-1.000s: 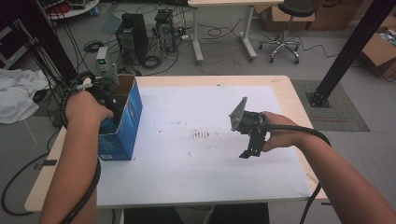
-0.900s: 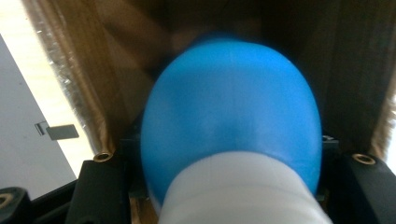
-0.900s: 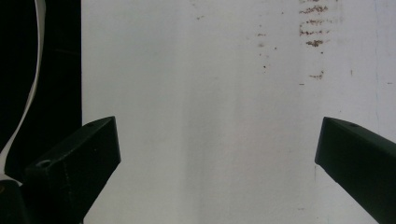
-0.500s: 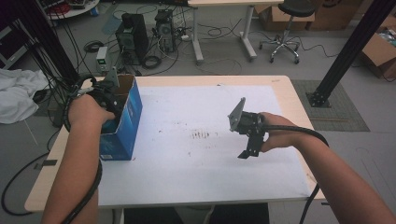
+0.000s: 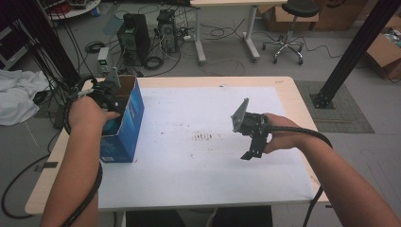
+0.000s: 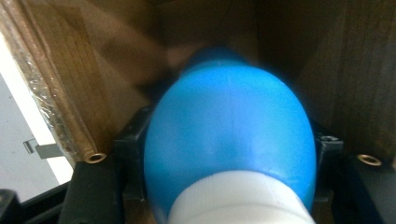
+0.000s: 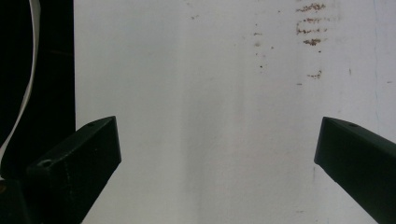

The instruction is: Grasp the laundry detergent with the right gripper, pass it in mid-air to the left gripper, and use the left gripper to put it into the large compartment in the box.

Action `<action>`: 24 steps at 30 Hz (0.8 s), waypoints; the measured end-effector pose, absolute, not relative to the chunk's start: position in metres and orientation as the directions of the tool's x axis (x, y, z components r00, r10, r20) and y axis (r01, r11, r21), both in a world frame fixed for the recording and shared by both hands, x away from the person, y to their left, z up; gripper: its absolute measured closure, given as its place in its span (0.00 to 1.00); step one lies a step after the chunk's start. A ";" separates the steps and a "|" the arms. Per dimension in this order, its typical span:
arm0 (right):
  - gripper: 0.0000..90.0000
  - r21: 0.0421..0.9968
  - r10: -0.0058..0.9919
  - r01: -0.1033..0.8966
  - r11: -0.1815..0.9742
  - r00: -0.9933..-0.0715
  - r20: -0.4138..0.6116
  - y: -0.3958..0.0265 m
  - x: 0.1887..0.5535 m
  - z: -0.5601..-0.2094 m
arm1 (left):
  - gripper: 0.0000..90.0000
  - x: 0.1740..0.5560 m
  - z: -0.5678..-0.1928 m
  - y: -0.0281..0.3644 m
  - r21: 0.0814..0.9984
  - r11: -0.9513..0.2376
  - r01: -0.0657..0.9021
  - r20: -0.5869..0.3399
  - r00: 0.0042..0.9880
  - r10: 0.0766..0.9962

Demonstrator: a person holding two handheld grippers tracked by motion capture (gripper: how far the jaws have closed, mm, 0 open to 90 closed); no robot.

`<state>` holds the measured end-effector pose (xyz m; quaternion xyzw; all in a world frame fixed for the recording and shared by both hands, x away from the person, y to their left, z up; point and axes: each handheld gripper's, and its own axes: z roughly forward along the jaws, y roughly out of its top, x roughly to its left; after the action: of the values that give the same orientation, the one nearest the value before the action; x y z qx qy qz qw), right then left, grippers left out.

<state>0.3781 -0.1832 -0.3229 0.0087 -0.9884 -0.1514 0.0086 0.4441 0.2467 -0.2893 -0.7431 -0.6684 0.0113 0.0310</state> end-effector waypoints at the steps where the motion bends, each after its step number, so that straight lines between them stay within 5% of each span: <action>1: 0.00 0.298 -0.021 -0.016 0.954 -1.000 0.013 -0.183 0.378 -0.323 | 0.36 0.444 -0.289 0.246 -0.058 -0.106 0.993 0.025 0.107 0.994; 24: 0.00 0.304 -0.025 -0.021 0.952 -1.000 0.010 -0.182 0.379 -0.324 | 0.29 0.440 -0.260 0.241 -0.037 -0.125 0.991 0.056 0.127 0.990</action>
<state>0.3785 -0.1825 -0.3239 0.0118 -0.9880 -0.1538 0.0067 0.4404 0.2410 -0.2595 -0.7500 -0.6605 -0.0089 0.0327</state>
